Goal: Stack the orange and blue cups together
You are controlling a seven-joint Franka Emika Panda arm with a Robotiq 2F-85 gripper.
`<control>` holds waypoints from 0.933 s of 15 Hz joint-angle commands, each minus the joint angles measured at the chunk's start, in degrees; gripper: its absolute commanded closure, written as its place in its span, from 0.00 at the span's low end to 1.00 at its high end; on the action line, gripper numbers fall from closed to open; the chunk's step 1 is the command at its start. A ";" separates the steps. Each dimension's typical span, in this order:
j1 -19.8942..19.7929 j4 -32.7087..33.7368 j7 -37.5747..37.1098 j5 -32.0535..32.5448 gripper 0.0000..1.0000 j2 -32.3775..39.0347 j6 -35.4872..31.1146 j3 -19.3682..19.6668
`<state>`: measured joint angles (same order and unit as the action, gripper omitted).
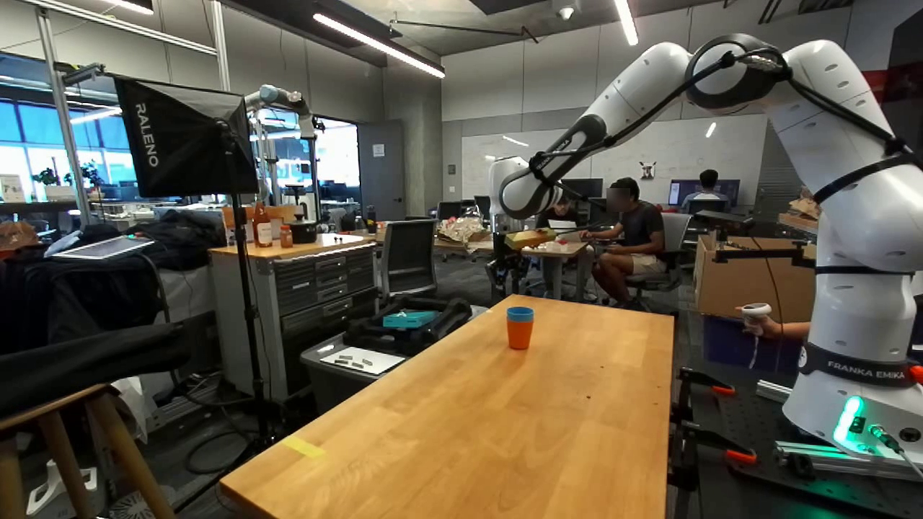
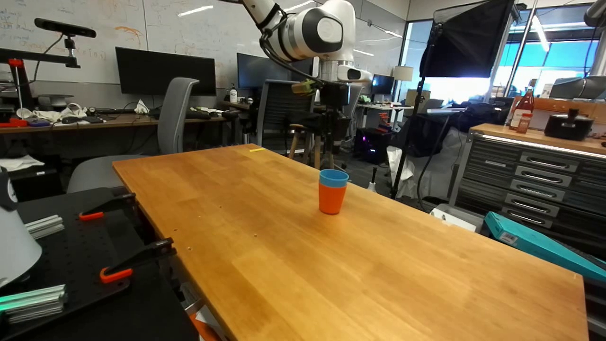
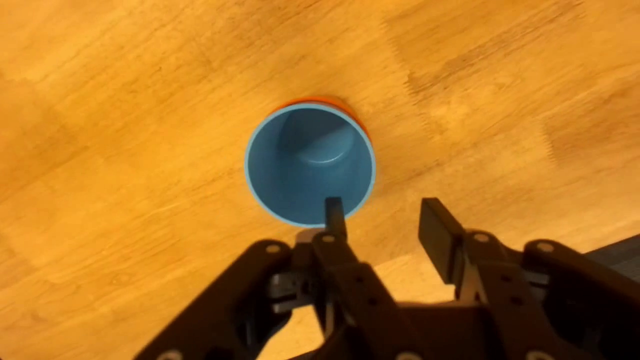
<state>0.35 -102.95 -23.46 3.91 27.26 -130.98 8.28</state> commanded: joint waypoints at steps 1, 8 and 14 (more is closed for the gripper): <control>-0.28 3.23 -1.31 -2.49 0.24 0.22 2.95 -0.48; 0.17 12.56 6.30 -9.34 0.00 -3.83 34.34 -6.71; 1.51 32.72 12.94 -7.78 0.00 -0.49 51.34 -8.91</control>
<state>2.04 -81.13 -15.05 -3.70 23.42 -87.92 0.13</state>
